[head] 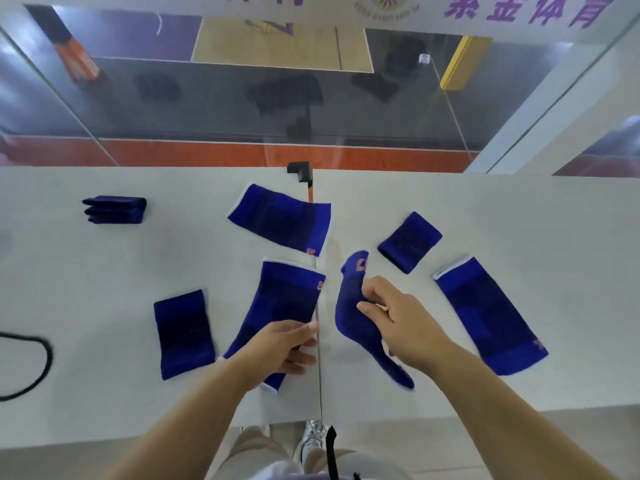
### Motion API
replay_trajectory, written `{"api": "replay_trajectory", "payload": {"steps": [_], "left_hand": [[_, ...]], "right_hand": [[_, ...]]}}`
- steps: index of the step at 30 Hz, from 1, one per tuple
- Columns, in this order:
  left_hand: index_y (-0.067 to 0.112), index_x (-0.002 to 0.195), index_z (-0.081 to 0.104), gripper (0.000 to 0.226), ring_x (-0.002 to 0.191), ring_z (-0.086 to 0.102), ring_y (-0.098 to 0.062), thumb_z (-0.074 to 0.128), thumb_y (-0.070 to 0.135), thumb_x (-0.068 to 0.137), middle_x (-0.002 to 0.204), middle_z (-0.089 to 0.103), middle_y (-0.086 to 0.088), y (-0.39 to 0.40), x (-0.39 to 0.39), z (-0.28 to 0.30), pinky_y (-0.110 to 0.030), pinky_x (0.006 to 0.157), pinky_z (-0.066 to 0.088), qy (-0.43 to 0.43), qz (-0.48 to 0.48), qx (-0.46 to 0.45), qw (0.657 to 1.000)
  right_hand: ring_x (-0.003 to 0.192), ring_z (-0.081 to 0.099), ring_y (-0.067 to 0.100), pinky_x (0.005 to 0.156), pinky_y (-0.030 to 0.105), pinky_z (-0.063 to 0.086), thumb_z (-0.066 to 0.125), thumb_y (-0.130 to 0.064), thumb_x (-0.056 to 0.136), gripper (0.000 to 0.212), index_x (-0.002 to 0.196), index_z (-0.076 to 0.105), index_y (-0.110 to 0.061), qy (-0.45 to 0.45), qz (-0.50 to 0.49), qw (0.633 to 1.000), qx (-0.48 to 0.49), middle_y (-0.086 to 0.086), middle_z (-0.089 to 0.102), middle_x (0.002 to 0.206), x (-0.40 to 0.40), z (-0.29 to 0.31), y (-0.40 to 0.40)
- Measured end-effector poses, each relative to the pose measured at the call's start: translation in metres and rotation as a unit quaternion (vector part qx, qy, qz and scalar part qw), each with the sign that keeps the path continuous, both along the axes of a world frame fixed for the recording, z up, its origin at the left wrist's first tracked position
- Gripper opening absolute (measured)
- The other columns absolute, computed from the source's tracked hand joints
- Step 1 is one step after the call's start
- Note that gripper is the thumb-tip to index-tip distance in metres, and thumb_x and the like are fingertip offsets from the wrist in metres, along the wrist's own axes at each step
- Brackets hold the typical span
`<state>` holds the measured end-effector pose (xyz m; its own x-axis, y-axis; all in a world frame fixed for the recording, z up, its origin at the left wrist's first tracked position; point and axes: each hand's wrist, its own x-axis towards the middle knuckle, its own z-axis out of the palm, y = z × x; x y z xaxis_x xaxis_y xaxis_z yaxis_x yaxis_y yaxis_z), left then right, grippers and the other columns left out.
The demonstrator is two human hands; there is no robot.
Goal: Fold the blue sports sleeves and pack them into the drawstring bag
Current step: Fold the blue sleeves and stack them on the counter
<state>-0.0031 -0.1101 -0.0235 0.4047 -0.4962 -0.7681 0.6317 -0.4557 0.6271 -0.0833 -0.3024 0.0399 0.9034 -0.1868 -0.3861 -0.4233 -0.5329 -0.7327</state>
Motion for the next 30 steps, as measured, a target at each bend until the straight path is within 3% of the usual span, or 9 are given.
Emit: {"api": "replay_trajectory", "payload": {"steps": [2,5,8,12,15,18,21,25,30], "left_hand": [[0.011,0.099,0.066,0.028,0.084,0.065,-0.022,0.054,0.036,0.092,0.099,0.069,-0.01,0.001,0.0,0.002,-0.035,0.077,0.054,0.016,0.015,-0.015,1.0],[0.015,0.103,0.065,0.022,0.088,0.066,-0.022,0.052,0.03,0.094,0.094,0.07,-0.006,0.005,0.005,0.004,-0.038,0.085,0.052,0.003,0.023,-0.042,0.999],[0.015,0.111,0.061,0.019,0.09,0.069,-0.026,0.054,0.018,0.093,0.1,0.071,-0.009,0.012,0.016,0.009,-0.04,0.08,0.058,-0.001,0.045,-0.055,0.997],[0.019,0.117,0.052,0.026,0.087,0.069,-0.026,0.055,0.011,0.092,0.105,0.068,-0.009,0.032,0.041,0.016,-0.037,0.06,0.059,-0.081,0.044,-0.055,0.994],[0.023,0.121,0.049,0.031,0.095,0.068,-0.027,0.052,0.008,0.094,0.109,0.068,-0.007,0.047,0.06,0.019,-0.036,0.068,0.059,-0.116,0.005,-0.069,0.991],[0.028,0.119,0.052,0.034,0.096,0.069,-0.027,0.052,0.006,0.093,0.108,0.07,-0.005,0.058,0.075,0.02,-0.041,0.075,0.057,-0.096,-0.016,-0.103,0.99],[0.036,0.117,0.054,0.036,0.09,0.071,-0.026,0.055,0.01,0.092,0.104,0.07,-0.004,0.06,0.086,0.012,-0.039,0.067,0.058,-0.095,-0.042,-0.065,0.992],[0.031,0.129,0.049,0.044,0.09,0.068,-0.021,0.061,0.016,0.09,0.11,0.061,-0.004,0.05,0.087,-0.017,-0.04,0.08,0.058,-0.162,-0.108,0.071,0.978],[0.03,0.133,0.044,0.046,0.099,0.058,-0.02,0.058,0.016,0.092,0.116,0.051,0.0,0.044,0.086,-0.031,-0.031,0.08,0.052,-0.208,-0.119,0.095,0.966]], "right_hand": [[0.059,0.051,0.008,0.05,0.023,0.044,0.045,-0.021,0.099,0.016,0.087,0.045,-0.031,-0.006,-0.028,0.998,0.064,0.002,0.064,0.09,0.003,-0.002,0.006],[0.069,0.058,0.001,0.053,0.013,0.043,0.045,-0.015,0.099,0.024,0.091,0.046,-0.038,-0.012,-0.061,0.986,0.155,-0.006,0.068,0.102,0.01,-0.004,0.016],[0.09,0.068,0.008,0.058,0.02,0.05,0.043,-0.013,0.1,0.03,0.107,0.044,-0.042,-0.001,-0.1,0.969,0.227,-0.01,0.069,0.113,0.019,-0.008,0.027],[0.096,0.068,0.017,0.06,0.029,0.057,0.049,-0.01,0.097,0.05,0.123,0.036,-0.051,0.011,-0.135,0.961,0.24,-0.01,0.063,0.119,0.029,-0.014,0.035],[0.099,0.068,0.025,0.063,0.039,0.06,0.056,-0.006,0.093,0.064,0.126,0.032,-0.055,0.035,-0.146,0.943,0.297,-0.001,0.06,0.12,0.032,-0.021,0.044],[0.1,0.067,0.027,0.062,0.04,0.059,0.058,-0.004,0.091,0.066,0.134,0.032,-0.047,0.052,-0.177,0.914,0.36,0.004,0.059,0.12,0.033,-0.03,0.058],[0.097,0.067,0.029,0.06,0.043,0.06,0.055,-0.002,0.092,0.056,0.13,0.038,-0.039,0.063,-0.239,0.906,0.343,0.011,0.057,0.116,0.037,-0.047,0.072],[0.096,0.063,0.028,0.061,0.049,0.061,0.049,0.002,0.093,0.041,0.109,0.041,-0.034,0.107,-0.3,0.909,0.27,0.01,0.055,0.11,0.043,-0.076,0.088],[0.091,0.061,0.024,0.059,0.048,0.06,0.046,0.001,0.093,0.031,0.106,0.042,-0.027,0.082,-0.297,0.937,0.165,0.002,0.055,0.104,0.048,-0.093,0.098]]}}
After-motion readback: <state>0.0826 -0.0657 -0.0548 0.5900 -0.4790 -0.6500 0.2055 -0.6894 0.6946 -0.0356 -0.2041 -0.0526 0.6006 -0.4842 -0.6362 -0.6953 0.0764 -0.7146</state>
